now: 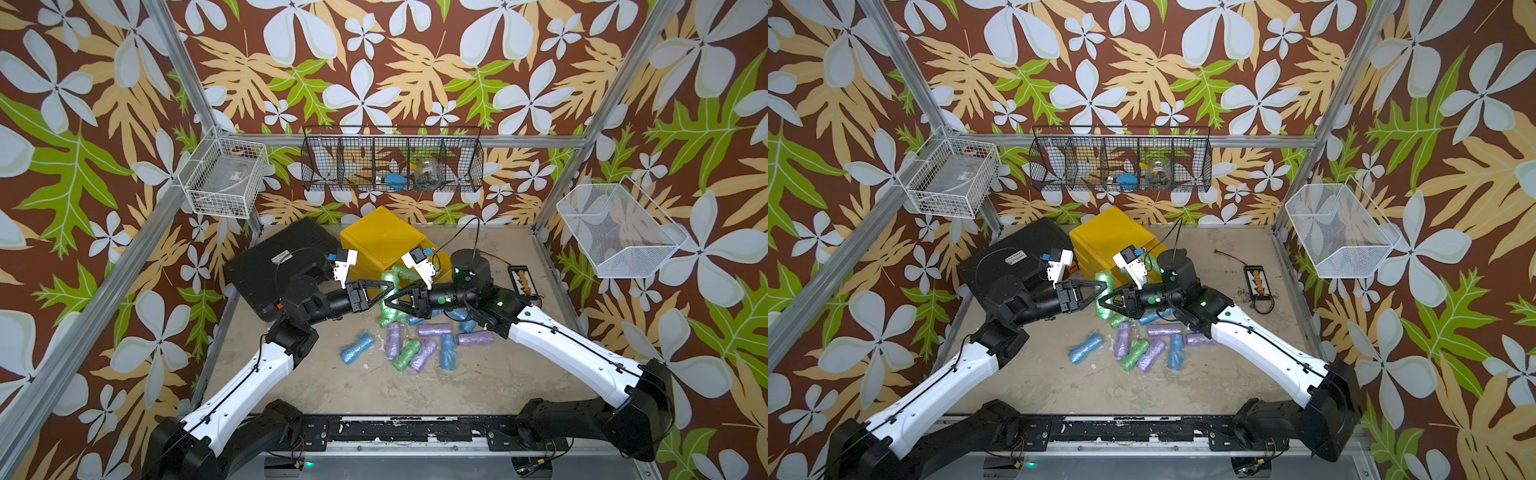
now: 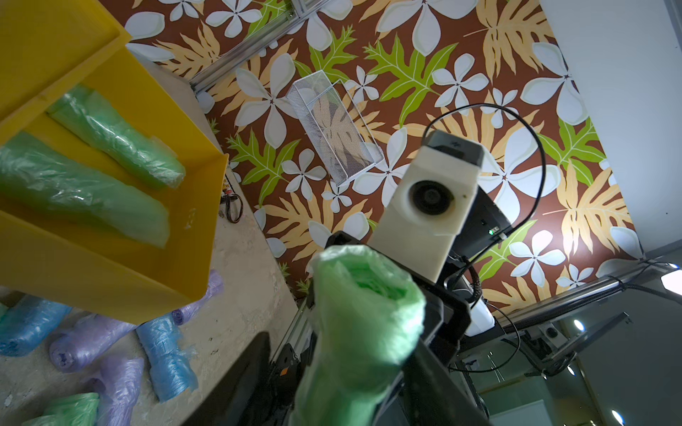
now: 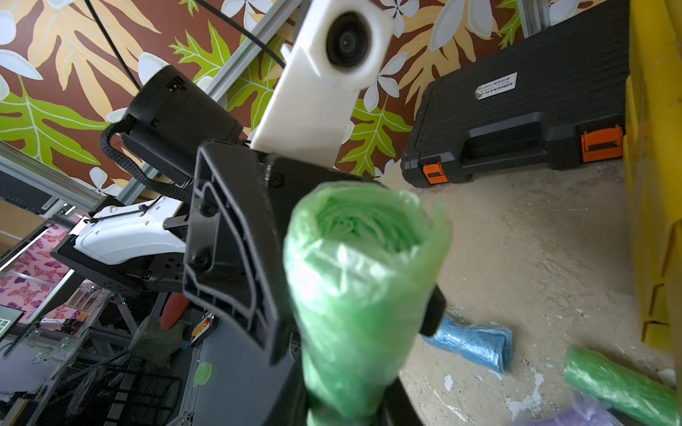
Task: Sort the rolls of trash bags by color and place them into the drawer
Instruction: Pick up the roll of trash bags from the center of the board, then place the roll of trash bags in the drawer.
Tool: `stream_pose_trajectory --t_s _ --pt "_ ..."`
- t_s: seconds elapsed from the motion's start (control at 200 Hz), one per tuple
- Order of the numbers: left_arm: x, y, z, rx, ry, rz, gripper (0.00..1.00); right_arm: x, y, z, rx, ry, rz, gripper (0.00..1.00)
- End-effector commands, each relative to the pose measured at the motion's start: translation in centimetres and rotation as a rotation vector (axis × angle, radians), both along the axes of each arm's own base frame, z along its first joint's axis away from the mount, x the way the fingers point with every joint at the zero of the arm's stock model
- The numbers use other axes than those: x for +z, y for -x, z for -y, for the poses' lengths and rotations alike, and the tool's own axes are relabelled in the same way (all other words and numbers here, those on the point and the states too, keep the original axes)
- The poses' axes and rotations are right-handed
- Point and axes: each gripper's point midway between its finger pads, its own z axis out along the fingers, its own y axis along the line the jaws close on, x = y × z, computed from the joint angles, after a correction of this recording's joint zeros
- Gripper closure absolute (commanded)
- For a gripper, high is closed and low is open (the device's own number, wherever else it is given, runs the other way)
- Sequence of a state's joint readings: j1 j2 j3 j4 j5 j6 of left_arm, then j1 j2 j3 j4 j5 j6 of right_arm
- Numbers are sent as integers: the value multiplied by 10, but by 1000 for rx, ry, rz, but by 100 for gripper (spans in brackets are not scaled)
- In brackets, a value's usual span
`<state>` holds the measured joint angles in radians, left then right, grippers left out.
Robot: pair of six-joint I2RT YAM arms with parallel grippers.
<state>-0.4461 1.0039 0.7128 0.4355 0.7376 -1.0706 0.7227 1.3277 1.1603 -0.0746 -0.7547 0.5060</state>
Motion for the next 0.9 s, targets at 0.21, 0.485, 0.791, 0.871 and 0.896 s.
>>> stream_pose_trajectory --t_s 0.21,0.485,0.791,0.871,0.896 --pt "-47 -39 -43 332 -290 -119 33 -4 -63 36 -255 284 232 79" --pt "-87 -23 -44 295 -279 -187 37 -13 -137 72 -468 643 467 78" --pt "-108 -9 -50 290 -292 -212 38 -67 -142 70 -360 814 424 77" --pt "-112 -9 -50 289 -300 -218 38 -75 -137 70 -339 812 405 74" --pt "-113 -9 -50 288 -302 -220 38 -78 -135 70 -330 815 398 74"
